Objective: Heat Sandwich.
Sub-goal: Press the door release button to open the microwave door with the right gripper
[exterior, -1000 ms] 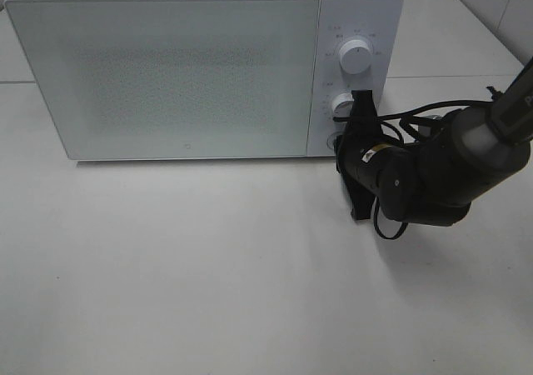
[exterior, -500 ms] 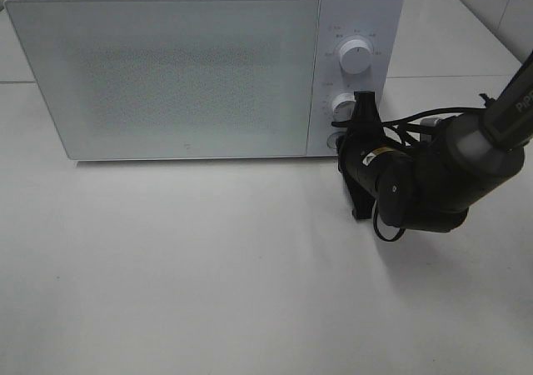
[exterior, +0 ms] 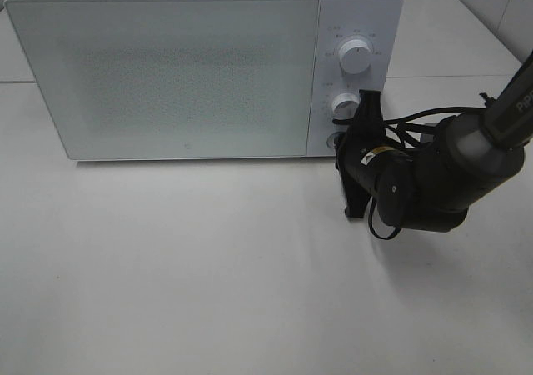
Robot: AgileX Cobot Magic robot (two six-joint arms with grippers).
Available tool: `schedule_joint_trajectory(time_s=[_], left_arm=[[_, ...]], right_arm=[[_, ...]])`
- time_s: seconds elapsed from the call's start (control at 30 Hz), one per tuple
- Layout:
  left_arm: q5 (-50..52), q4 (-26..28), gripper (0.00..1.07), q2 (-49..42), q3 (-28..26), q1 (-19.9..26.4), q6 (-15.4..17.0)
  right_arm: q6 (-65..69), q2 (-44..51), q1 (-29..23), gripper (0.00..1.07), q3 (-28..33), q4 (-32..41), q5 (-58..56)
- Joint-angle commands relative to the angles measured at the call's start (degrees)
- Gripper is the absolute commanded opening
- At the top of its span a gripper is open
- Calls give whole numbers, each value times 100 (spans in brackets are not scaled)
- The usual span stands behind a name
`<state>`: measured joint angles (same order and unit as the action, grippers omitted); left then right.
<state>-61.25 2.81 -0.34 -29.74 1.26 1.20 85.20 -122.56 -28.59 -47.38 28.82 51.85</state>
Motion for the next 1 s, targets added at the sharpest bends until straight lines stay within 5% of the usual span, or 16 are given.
schedule_joint_trajectory(time_s=[0.03,0.53,1.0], left_arm=[[-6,46,95,-23,11,11,-11],[-6,46,95,-23,11,11,-11],[-6,46,95,-23,11,11,-11]], right_arm=[[0,109,-23,0,-109,-63,401],[-653,17,0,0,-498,413,1690],[-791,-286,57,0,-1020,355,1742]])
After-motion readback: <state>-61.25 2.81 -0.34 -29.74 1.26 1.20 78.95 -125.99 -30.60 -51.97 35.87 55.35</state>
